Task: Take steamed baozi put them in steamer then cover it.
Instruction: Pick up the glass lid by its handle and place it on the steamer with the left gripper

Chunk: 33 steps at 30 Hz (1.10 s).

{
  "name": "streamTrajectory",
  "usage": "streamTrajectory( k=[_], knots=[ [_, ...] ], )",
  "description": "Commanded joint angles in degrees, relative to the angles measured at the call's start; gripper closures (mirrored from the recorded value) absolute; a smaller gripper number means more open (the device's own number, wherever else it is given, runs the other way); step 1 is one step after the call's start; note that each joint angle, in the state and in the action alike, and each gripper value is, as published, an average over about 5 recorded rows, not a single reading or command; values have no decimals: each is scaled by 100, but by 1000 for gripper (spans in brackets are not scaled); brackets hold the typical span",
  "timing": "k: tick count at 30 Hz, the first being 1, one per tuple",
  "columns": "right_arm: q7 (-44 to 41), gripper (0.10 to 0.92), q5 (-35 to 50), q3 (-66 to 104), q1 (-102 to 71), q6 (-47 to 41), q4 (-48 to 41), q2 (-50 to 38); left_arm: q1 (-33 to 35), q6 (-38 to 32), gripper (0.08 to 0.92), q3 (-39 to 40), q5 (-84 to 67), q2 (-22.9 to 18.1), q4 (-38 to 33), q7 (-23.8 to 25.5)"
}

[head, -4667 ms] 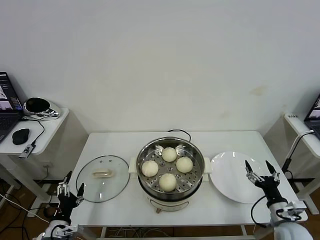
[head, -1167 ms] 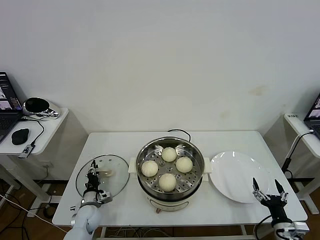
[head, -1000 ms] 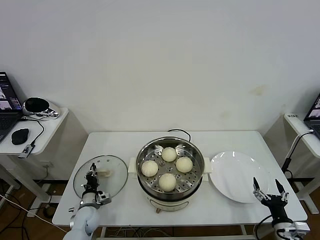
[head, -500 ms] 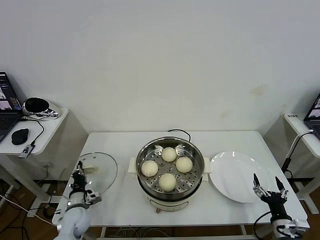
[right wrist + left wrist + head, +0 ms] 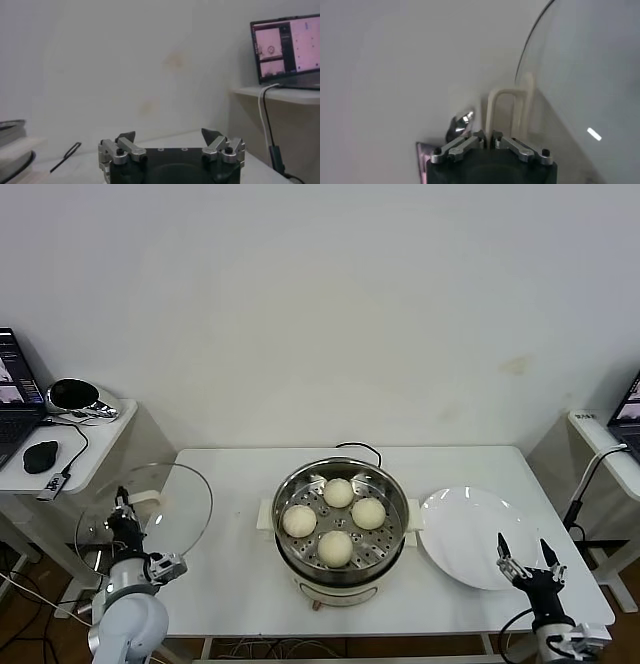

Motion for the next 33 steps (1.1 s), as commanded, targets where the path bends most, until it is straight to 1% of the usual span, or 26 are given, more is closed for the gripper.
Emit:
streamTrajectory(
  k=[1,5,9,14,18,21,24,33],
  knots=[
    [-17,203,-138,-52,10,-64,5,47,2,1019,850,395,990,-347,-1459,1000],
    [-20,203,-300,-102,-9,-63,-21,139,-127,1031,850,1111,1577,-643,-1571,1179],
    [-16,203,-424,-128,-25,-47,-45,233,-232,1047,850,1931,1794,-893,-1727,1396],
    [-14,203,-477,-122,-11,-19,-151,261,-473,1115,850,2621,1951,-1276,-1314,1388],
    [-10,203,-498,-101,23,-22,-192,275,-731,1278,850,2982,1821,-1592,-874,1282],
    [-8,203,-511,-70,31,-31,-190,289,-865,1358,850,3193,1805,-1825,-676,1244],
    [-7,203,-516,-36,28,-32,-208,289,-951,1392,850,3456,1859,-1909,-525,1261],
    [12,203,-548,-3,101,-9,-301,347,-1083,1453,850,4104,1733,-1903,-246,1217]
  ],
)
